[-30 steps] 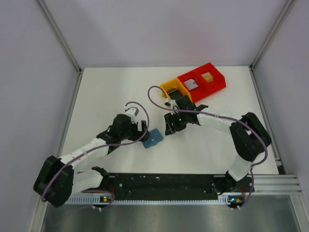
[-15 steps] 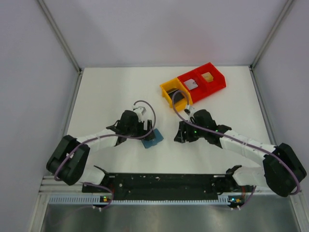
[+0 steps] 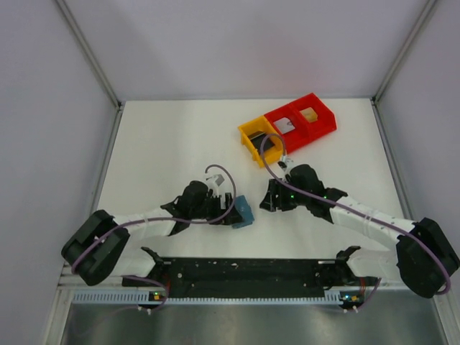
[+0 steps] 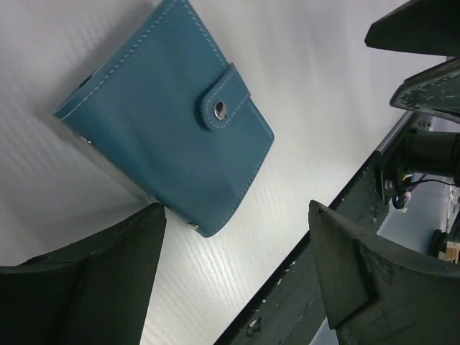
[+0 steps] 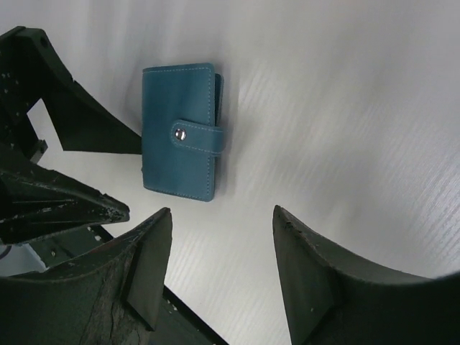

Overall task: Take the credit cards out of the card holder
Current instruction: Move to the center of the board.

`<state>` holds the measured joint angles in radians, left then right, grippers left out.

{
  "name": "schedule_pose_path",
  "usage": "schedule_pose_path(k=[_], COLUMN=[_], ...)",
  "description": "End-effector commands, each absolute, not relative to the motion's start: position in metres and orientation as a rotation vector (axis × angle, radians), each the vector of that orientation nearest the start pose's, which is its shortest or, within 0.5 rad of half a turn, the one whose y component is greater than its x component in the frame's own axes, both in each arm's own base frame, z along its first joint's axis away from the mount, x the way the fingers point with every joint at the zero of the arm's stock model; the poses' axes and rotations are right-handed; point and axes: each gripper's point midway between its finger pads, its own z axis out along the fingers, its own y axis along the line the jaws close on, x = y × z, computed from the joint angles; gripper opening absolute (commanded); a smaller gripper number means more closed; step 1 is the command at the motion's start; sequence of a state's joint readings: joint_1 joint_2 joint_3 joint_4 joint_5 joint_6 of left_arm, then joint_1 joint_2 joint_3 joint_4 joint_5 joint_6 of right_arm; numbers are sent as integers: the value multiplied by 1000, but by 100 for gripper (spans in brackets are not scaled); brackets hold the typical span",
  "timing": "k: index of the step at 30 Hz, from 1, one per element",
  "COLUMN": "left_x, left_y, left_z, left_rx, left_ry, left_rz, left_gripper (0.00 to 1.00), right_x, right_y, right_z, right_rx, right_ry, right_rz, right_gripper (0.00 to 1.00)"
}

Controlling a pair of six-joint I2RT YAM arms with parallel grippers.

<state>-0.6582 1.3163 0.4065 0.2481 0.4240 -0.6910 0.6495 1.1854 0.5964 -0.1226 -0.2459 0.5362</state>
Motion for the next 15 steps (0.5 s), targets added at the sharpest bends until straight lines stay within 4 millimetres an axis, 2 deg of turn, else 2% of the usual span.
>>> schedule_pose_path(k=[1,5,7,8,9,15], left_x=[200,211,214,214,214,217], left_y=[-278,-256,-247,-243,-240,-234], left_z=[78,72,70,69,69,72], left_rx=[73,-119,-184,-208,-223,-262], left_ry=[2295,2260,2247,2243,2236,2196], left_rz=[-1201,-1098,-1057,-1041,-1029,-1025], left_gripper=[84,83,83,83,83,83], right_x=[218,222,226,228,231,237], right_y=[246,251,258,261,265,299], right_z=[99,103,105,107,108,100], right_rx=[-305,-338,-369,-388,-409,-548], right_ry=[2372,2359,2348,2337,2328,2335], right_rz=[800,702,649,620,591,420], right_gripper=[58,58,64,69,70,69])
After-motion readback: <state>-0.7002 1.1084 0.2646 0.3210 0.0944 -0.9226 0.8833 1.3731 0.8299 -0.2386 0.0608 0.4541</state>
